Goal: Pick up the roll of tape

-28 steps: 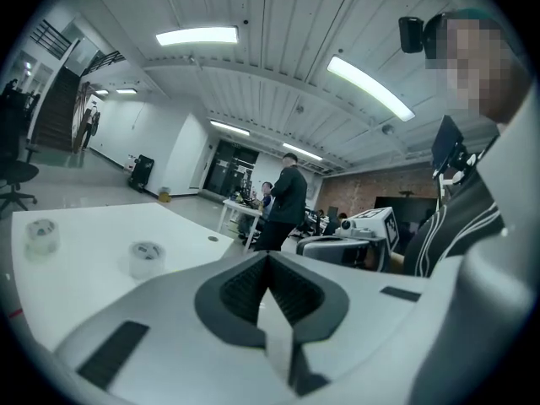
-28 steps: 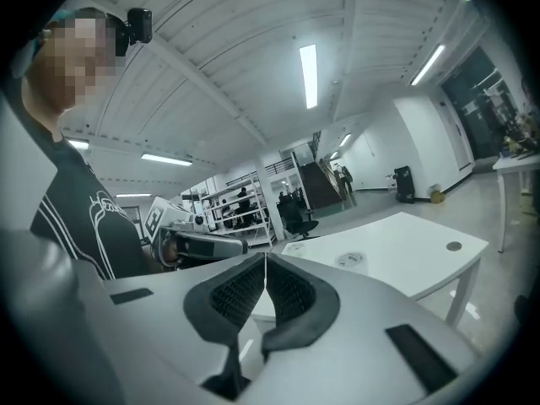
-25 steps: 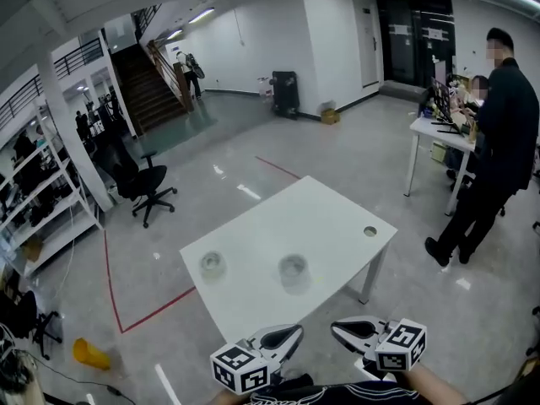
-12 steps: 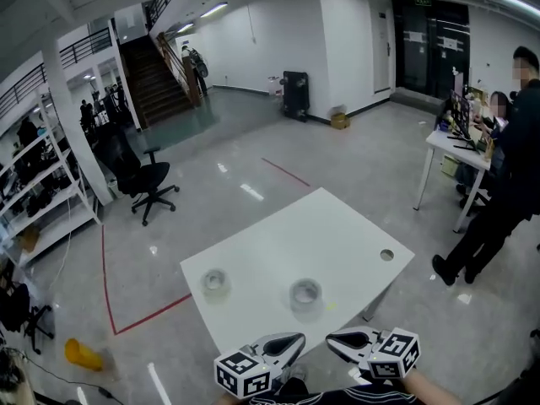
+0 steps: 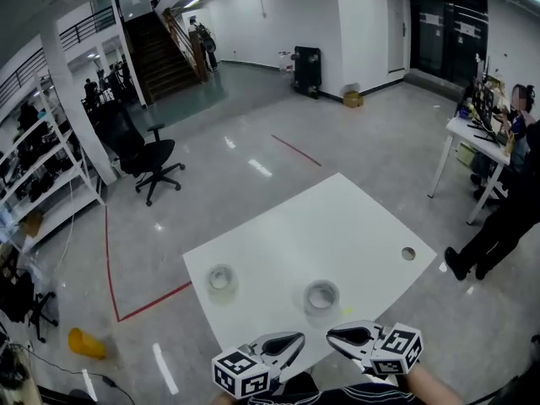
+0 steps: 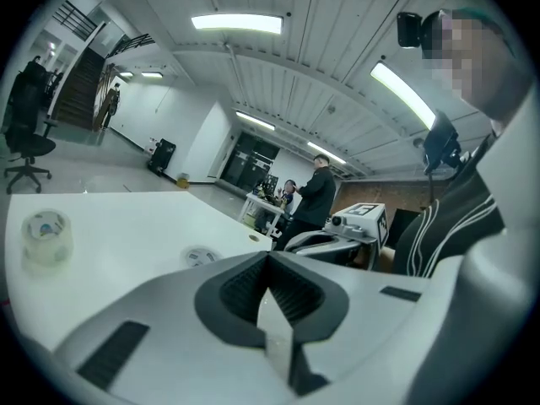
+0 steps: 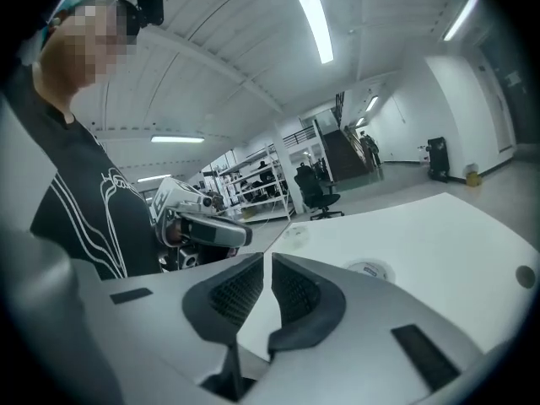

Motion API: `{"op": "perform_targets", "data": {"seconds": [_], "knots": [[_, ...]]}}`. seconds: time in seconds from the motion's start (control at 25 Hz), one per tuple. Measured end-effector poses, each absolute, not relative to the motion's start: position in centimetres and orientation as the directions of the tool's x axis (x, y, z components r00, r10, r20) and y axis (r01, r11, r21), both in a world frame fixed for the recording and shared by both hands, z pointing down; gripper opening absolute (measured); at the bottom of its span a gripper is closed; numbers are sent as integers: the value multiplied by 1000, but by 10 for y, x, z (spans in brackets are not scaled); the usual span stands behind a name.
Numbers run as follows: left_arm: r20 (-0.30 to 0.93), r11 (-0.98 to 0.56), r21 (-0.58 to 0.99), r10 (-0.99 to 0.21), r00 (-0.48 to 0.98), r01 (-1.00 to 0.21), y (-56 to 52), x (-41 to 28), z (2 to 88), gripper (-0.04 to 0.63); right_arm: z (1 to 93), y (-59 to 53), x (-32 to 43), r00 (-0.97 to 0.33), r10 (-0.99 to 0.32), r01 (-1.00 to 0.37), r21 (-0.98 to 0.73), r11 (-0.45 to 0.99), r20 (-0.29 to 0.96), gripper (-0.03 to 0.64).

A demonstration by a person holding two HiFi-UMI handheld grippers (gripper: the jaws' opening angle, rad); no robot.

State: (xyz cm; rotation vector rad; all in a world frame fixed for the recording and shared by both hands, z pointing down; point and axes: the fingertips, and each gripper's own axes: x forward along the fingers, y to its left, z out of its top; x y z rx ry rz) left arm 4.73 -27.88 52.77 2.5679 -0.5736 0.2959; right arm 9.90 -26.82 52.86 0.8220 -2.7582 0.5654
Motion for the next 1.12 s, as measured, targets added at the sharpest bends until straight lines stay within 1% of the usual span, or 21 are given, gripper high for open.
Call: {"op": "perform_targets", "data": {"seconds": [0.2,0.24,0.32,0.44,0.56,0.68,0.8,1.0,1.12], "knots": [[324,-772,429,-354,878,-469,-287,33,534,3,552,-302,94,-761,-498,-596,-144,790,415,22],[326,-769,432,-355,876,-472,-289,30,535,3,557,-309,91,-752,-491,-591,-119,798,441,38],[327,-760,435,-366,871,-483,-295,26,538,3,569,-319,86,-734,-460,-566,-76,821,500,97],[320,-746,443,-387,865,-497,-307,21,538,3,596,-331,83,-671,-419,-518,18,855,612,134],[321,-739,447,-394,862,-504,-313,18,538,3,623,-339,86,-586,-397,-482,90,872,707,141],[338,-729,449,-397,853,-517,-314,12,541,3,641,-344,81,-536,-362,-473,84,877,762,141],[347,-724,451,-398,849,-523,-314,10,546,3,661,-349,85,-454,-350,-450,128,884,819,141],[346,-716,455,-406,846,-530,-312,6,547,3,679,-357,88,-373,-378,-451,190,872,848,141],[342,-716,457,-405,848,-527,-311,8,547,3,687,-360,93,-323,-371,-410,225,884,871,141]]}}
